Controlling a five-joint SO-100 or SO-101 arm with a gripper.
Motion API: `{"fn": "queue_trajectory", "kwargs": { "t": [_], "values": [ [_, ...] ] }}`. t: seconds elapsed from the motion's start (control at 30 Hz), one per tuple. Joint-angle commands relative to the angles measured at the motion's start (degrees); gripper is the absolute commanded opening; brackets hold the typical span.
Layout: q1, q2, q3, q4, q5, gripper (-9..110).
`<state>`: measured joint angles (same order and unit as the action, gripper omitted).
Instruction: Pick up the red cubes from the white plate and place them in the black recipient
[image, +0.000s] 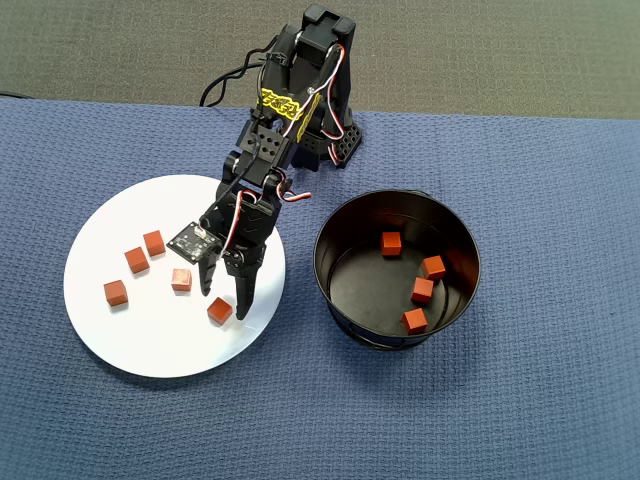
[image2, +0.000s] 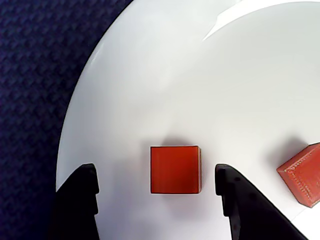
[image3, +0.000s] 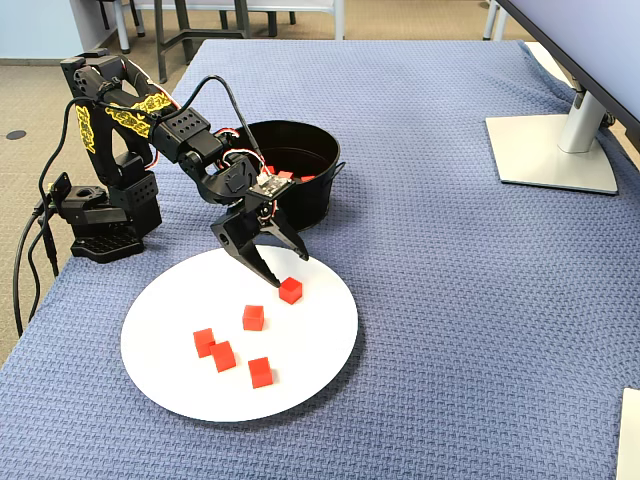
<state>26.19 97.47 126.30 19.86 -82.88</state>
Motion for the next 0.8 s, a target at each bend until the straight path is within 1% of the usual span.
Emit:
{"fn": "queue_trajectory", "kwargs": {
  "t": [0.0,0.57,0.77],
  "values": [
    [1.1,0.3,-3.0,-1.5,-2.5,23],
    [2.3,-6.1,-5.3,-4.8,-2.5,23],
    [2.2,-7.7,-6.2,-5.4,-1.9,21]
  ]
}}
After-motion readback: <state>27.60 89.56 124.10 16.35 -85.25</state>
